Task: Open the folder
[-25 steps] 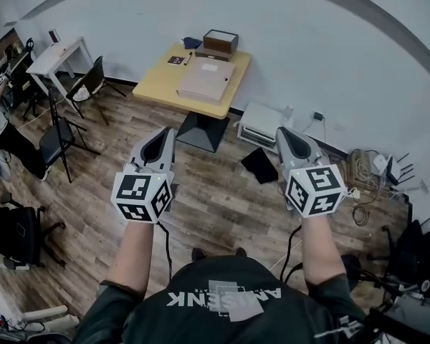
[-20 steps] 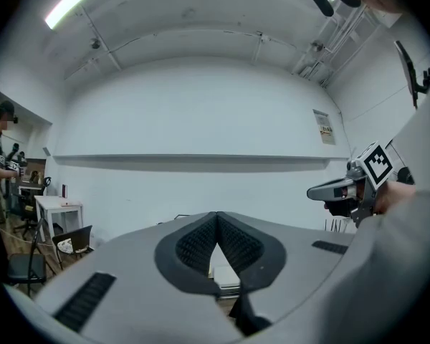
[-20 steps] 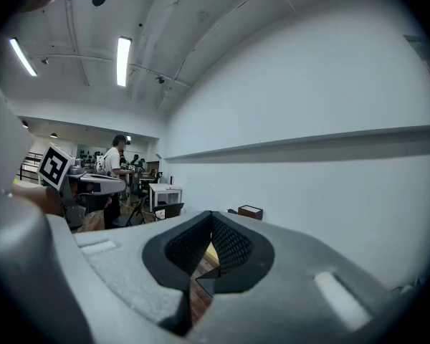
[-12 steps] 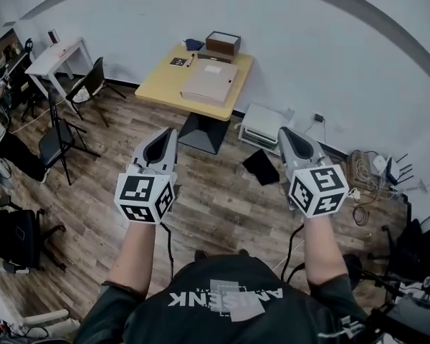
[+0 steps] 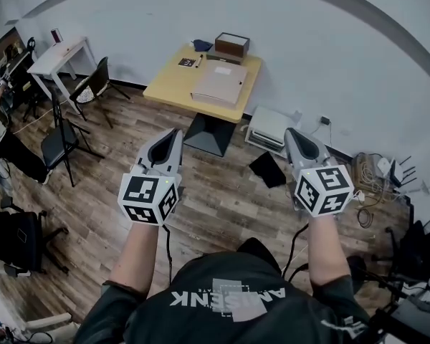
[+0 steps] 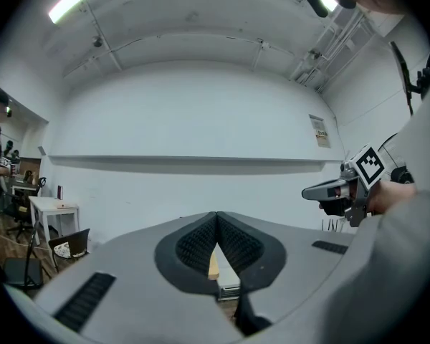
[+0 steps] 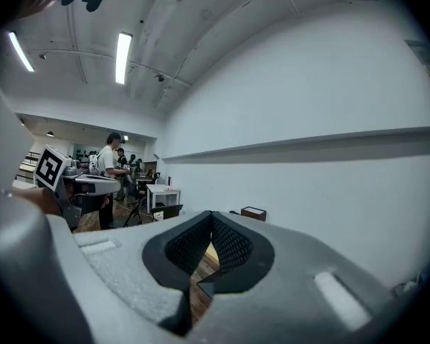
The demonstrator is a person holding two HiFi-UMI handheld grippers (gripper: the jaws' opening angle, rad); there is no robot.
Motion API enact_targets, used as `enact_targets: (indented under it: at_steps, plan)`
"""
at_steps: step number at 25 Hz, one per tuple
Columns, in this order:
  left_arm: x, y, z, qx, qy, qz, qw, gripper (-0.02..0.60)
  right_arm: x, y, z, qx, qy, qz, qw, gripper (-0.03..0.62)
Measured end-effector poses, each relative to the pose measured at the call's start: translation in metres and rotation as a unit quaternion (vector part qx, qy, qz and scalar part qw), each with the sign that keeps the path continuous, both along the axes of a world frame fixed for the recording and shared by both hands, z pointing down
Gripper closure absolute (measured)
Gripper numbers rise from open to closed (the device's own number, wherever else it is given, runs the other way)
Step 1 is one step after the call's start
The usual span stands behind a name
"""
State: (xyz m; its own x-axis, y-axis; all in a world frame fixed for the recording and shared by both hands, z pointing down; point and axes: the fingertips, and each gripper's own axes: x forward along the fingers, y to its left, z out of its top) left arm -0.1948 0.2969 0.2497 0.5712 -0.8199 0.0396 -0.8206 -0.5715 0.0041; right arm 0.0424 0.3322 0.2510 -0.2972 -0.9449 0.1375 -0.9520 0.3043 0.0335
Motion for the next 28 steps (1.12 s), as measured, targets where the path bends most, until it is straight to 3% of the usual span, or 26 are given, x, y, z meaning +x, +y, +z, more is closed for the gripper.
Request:
enact_targets:
  at_steps: [9,18,28]
  plan:
    - [0.001,-0.054,0.002,0.005,0.005,-0.034,0.9994,0.58,0.01,-0.066,0.007,0.005,-0.011,-0.015,1.0,0.589]
    - [0.036,-0.157,-0.009,0.0,-0.01,-0.061,0.9981,0.58,0.042,-0.195,-0.012,0.023,-0.019,-0.06,0.998,0.589]
    - [0.086,-0.252,-0.016,-0.001,-0.006,-0.086,0.9962,0.58,0.093,-0.298,-0.016,0.022,-0.018,-0.089,0.996,0.589]
